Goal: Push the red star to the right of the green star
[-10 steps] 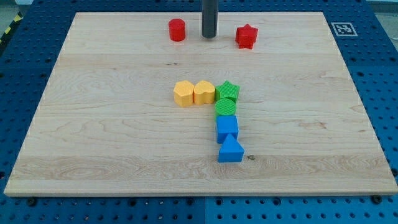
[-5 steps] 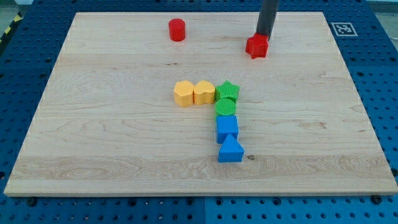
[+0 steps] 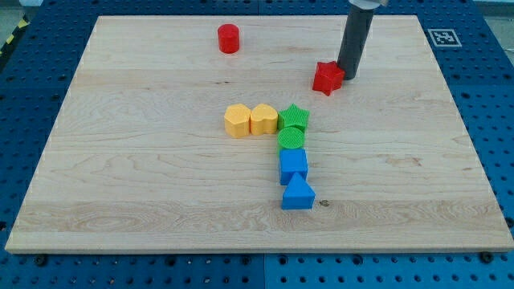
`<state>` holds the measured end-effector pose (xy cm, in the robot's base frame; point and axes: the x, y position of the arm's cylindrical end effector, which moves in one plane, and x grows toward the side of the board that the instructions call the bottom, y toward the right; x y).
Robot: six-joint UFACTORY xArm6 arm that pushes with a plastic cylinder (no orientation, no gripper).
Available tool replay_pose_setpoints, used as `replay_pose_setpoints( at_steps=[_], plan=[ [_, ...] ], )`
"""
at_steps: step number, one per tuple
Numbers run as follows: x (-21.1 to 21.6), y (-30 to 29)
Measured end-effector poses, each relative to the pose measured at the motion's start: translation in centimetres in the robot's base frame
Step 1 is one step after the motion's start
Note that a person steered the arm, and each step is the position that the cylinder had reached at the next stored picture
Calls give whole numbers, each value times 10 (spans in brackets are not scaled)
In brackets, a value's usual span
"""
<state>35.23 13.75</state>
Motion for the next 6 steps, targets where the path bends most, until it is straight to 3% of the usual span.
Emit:
replay_pose_setpoints(
  at_steps=[2,3,4,5,6],
  plan=[
    [3,-1],
    [-43,-18],
    [-47,-48],
    [-4,-51],
    [1,-51]
  ],
)
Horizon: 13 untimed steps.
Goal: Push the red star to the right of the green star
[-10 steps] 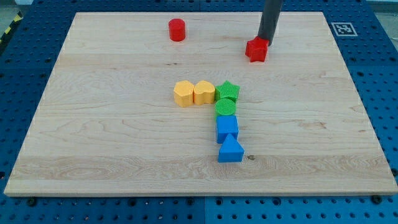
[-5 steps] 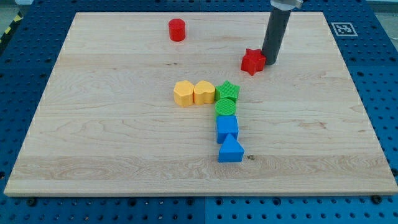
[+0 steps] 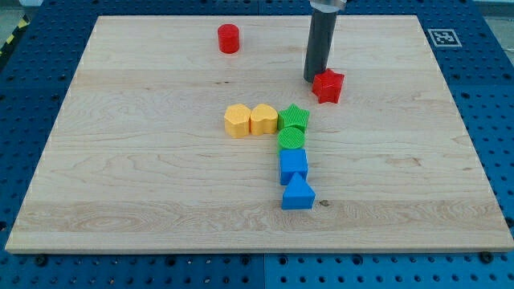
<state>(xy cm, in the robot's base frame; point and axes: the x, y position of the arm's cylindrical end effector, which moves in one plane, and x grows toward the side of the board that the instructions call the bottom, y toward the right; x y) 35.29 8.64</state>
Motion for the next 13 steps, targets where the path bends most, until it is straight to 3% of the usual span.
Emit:
replay_pose_setpoints(
  at_steps=[5,6,10,13],
  plan=[
    [27,0],
    [-9,5],
    [56,37],
    [70,37]
  ],
)
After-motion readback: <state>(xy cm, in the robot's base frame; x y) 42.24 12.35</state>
